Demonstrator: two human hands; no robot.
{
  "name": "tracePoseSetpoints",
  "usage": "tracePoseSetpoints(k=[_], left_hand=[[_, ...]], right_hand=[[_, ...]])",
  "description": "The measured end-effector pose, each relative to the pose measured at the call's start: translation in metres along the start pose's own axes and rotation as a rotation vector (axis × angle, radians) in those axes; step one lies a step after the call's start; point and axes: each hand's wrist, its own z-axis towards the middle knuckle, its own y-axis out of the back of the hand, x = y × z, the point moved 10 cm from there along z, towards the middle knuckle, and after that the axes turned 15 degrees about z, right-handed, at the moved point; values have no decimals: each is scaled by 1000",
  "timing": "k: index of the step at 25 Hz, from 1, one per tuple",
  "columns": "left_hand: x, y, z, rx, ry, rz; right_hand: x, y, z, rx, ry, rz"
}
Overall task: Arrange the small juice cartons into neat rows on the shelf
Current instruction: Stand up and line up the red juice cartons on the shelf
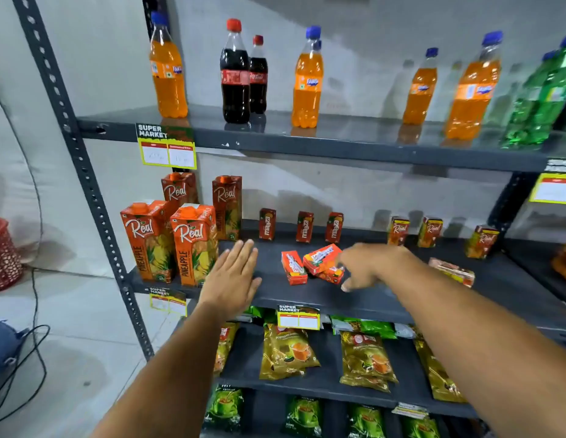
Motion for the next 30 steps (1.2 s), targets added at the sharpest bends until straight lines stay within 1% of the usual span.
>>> tracePoseSetpoints(k=[1,3,5,6,7,9,11,12,17,19,25,26,27,29,30], left_hand=[[-1,-19,3,51,11,-40],[2,-61,17,144,18,-139],[2,-95,28,211,-4,-190],[5,-109,34,242,-14,-201],[8,-123,37,272,-18,-202],[11,-145,37,328,-15,-188],[10,-154,31,318,12,-156],[10,-154,30,302,27,-144],[12,-158,31,289,47,-136],[12,-158,31,299,45,-131],[11,-159,31,312,32,-145],[11,-158,30,311,31,-141],[11,-157,30,303,34,-141],[12,-155,29,302,38,-157],[12,-156,30,308,39,-166]], right_hand=[[6,-6,16,8,-8,63],[17,-21,54,-48,-36,240],[23,-62,80,-54,-195,507],[25,-85,92,-60,-285,615],[25,-105,101,-89,-363,675],[19,-124,105,-252,-539,739],[13,-129,101,-397,-674,809],[12,-129,100,-445,-713,839],[9,-128,108,-513,-797,868],[9,-130,108,-536,-789,872],[14,-134,107,-557,-684,881],[17,-130,106,-589,-652,905],[20,-122,105,-650,-591,941],[29,-98,103,-769,-398,1004],[34,-83,106,-776,-294,965]])
